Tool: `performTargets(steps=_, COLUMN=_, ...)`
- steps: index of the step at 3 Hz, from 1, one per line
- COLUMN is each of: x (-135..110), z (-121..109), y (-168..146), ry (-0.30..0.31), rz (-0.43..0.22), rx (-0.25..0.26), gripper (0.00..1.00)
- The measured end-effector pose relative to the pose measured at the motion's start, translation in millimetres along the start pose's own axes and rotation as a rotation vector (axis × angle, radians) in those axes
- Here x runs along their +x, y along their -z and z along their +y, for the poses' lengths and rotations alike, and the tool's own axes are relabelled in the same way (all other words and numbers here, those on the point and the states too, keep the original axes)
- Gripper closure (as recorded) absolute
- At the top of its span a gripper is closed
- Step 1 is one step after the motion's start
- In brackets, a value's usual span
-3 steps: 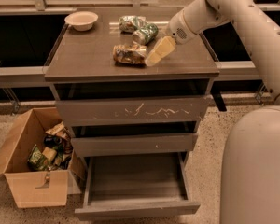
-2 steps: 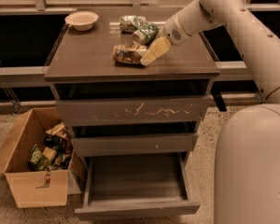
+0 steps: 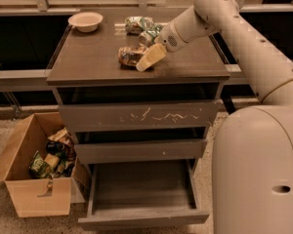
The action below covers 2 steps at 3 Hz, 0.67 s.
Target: Place orange can into bottom drawer
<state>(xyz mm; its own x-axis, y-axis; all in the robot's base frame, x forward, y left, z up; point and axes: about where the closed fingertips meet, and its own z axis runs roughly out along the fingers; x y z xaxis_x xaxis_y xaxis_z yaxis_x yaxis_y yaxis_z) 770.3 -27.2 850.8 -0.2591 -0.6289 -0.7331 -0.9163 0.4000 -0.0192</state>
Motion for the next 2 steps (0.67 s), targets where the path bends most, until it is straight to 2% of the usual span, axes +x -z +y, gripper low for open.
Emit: performTargets(steps=2, x=-2.1, z=11.2, y=-11.5, ry=0.016, rz=0.007, rx=-0.031, gripper=0.6)
